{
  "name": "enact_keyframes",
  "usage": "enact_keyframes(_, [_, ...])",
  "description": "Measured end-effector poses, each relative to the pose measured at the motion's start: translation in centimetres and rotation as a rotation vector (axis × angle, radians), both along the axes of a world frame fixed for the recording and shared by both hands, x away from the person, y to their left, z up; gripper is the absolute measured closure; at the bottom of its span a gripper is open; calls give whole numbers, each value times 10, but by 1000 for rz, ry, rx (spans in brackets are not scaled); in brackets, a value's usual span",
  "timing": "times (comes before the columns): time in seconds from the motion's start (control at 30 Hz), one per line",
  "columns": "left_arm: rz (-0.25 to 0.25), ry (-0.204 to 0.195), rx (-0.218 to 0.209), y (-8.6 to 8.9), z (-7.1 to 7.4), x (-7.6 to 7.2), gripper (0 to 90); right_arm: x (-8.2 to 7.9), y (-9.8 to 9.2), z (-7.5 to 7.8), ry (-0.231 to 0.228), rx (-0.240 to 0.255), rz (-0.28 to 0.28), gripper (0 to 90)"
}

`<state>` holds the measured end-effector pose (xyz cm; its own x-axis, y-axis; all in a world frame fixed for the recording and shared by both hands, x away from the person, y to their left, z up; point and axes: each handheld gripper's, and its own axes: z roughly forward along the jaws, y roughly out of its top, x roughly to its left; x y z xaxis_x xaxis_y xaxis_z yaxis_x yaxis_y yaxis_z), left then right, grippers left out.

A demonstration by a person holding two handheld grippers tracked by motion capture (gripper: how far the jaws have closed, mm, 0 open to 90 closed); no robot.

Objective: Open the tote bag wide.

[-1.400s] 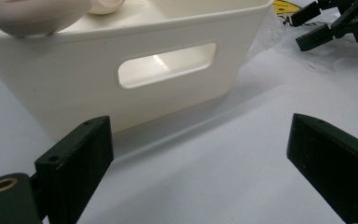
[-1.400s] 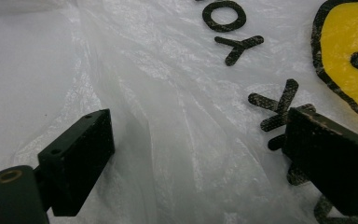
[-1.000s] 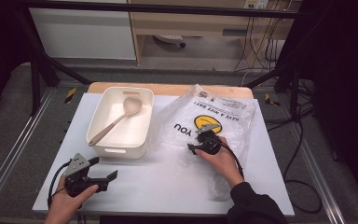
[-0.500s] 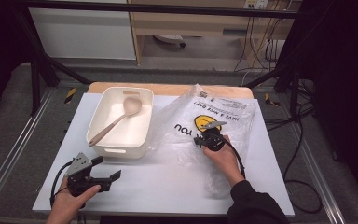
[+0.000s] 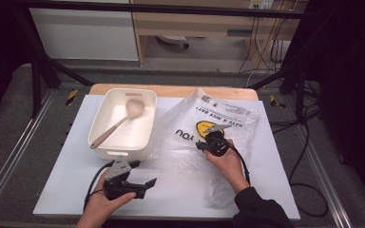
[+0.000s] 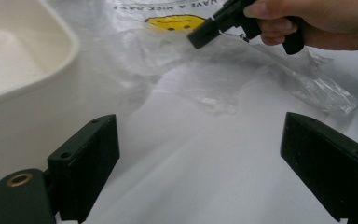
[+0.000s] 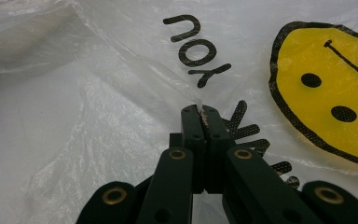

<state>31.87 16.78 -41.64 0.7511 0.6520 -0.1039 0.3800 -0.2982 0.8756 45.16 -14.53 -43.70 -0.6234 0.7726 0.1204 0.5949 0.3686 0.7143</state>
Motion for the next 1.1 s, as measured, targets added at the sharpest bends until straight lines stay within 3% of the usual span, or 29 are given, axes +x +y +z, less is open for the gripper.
enact_keyframes(0.2, [-19, -1, 32, -36, -8, 12, 174, -7, 2, 2, 6, 9, -11, 900])
enact_keyframes(0.47, [-16, -4, 70, -70, -20, 26, 288, -20, 3, 3, 8, 7, -19, 900])
enact_keyframes(0.83, [-8, -4, 85, -98, -27, 38, 401, -45, 4, 6, 7, 20, -45, 900])
enact_keyframes(1.0, [-27, 30, 108, -106, -35, 42, 537, -53, 3, 5, 15, 31, -54, 900])
enact_keyframes(1.1, [-30, 35, 124, -109, -38, 43, 557, -58, 4, 7, 11, 37, -63, 900])
